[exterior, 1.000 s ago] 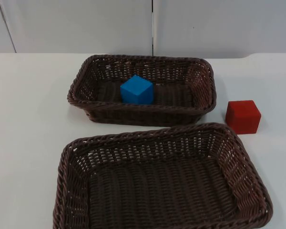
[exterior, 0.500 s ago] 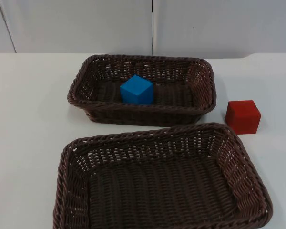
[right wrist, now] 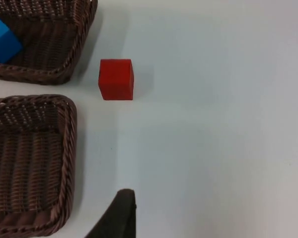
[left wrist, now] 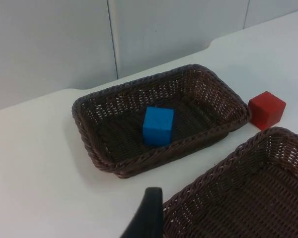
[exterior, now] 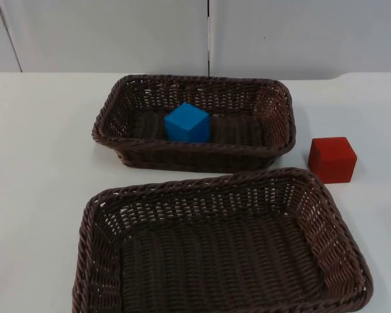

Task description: Pick up one cube with the left hand and place it into the upper basket. Pick up one cube with the right hand and place it into the lower basket.

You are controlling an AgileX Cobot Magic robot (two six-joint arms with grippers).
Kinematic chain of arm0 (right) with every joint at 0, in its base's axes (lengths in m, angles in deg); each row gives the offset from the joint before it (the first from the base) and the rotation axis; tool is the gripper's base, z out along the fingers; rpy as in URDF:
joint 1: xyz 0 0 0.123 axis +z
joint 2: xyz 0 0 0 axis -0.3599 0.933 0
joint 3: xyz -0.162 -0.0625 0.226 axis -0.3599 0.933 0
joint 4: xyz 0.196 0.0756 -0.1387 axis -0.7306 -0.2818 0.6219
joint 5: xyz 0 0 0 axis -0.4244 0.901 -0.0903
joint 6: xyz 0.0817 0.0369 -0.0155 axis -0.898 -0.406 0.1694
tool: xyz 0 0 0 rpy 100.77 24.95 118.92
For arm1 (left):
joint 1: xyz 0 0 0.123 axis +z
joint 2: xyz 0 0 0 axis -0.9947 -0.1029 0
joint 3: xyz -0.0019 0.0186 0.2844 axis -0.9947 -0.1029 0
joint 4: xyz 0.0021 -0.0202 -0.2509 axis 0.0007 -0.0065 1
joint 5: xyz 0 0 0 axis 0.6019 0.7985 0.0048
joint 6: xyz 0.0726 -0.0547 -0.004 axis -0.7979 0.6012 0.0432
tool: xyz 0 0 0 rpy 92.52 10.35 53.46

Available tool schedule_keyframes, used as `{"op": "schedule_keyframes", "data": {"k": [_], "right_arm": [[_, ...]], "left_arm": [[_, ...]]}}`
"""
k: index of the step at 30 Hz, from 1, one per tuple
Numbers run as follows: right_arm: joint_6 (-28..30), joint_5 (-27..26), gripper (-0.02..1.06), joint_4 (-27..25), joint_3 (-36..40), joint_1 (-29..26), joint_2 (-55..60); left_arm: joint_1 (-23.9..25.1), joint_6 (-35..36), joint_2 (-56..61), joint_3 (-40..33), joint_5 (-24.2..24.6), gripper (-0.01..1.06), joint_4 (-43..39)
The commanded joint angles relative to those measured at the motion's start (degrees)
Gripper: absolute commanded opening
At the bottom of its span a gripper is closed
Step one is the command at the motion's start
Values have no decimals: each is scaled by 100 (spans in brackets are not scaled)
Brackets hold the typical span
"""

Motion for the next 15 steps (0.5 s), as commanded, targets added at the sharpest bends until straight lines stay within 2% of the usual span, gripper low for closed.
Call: {"op": "schedule_keyframes", "data": {"k": [1,15], "right_arm": [[-9,-166,105,0,-176,-33,467],[52,-279,105,-36,-824,-33,2484]], "left_arm": [[-17,40,27,-31,-6,83,-43],[-17,40,27,-31,-6,83,-86]]}}
